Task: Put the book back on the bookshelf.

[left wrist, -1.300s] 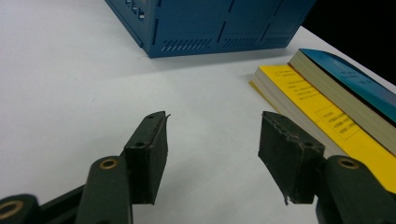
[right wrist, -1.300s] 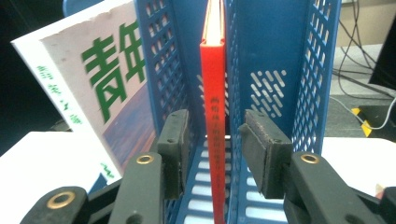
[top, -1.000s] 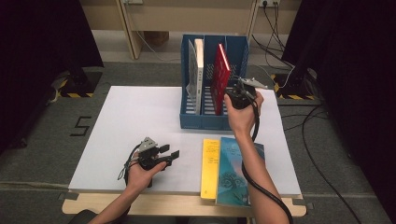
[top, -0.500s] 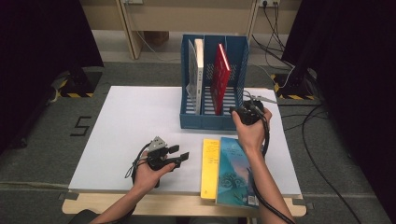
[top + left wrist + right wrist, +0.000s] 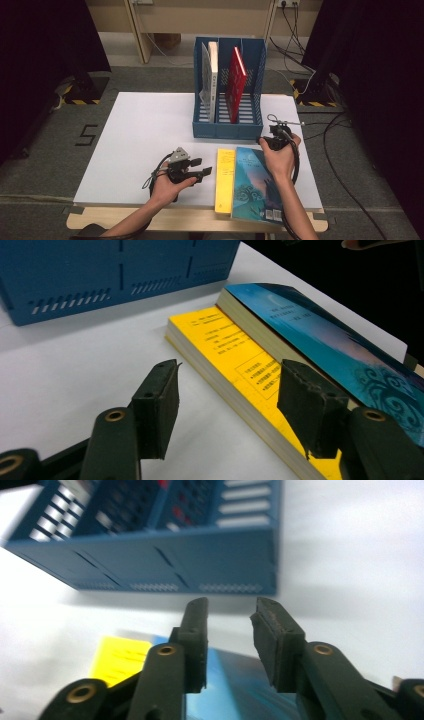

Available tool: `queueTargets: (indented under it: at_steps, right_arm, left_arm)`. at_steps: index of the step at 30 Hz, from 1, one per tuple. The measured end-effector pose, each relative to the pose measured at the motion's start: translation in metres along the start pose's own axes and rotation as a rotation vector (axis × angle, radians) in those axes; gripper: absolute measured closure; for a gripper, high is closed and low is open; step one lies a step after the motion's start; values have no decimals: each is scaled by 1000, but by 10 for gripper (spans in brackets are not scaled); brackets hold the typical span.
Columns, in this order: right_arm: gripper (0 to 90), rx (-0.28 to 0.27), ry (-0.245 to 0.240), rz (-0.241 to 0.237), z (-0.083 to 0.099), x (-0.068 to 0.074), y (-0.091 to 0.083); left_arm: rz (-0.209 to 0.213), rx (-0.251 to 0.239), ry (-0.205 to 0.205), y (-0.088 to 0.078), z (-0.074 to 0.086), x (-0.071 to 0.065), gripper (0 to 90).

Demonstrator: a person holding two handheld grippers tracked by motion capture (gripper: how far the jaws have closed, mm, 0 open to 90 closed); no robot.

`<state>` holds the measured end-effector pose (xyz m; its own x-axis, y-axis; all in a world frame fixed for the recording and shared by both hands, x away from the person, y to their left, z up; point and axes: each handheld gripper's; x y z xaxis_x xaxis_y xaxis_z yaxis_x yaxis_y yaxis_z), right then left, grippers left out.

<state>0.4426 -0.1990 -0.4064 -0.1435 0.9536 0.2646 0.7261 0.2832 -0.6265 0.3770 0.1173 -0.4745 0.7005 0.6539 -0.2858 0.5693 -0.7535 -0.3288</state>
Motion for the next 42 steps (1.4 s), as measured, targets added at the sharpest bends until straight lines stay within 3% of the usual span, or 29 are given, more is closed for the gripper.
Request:
queueTargets:
  at_steps: [11,15,20,21,22,29,42]
  right_arm:
    - [848,85,34,139,15,-48,-6]
    - [900,129,68,186,21,-59,-3]
    - [900,178,101,221,27,-68,0]
    - [900,179,52,213,28,-73,1]
    - [900,188,72,220,29,-73,2]
    - [900,221,72,253,33,-77,4]
    - [900,278,85,229,39,-79,4]
  left_arm:
    - [34,56,27,14,3,-12,580]
    - [37,68,38,16,4,-15,599]
    - [32,78,49,18,5,-14,615]
    - [29,80,49,19,6,-14,620]
    - [30,82,50,19,6,-14,627]
    - [25,94,57,20,8,-14,641]
    - [25,96,61,21,8,-15,632]
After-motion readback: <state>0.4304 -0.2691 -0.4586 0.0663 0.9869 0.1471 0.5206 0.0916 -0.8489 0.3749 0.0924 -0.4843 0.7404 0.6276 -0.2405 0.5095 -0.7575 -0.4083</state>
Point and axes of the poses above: each handheld gripper's, and its own axes: y roughly forward along the jaws, z roughly out of its underside, x roughly to its left, and after that the axes turned 7 degrees about -x, right-handed
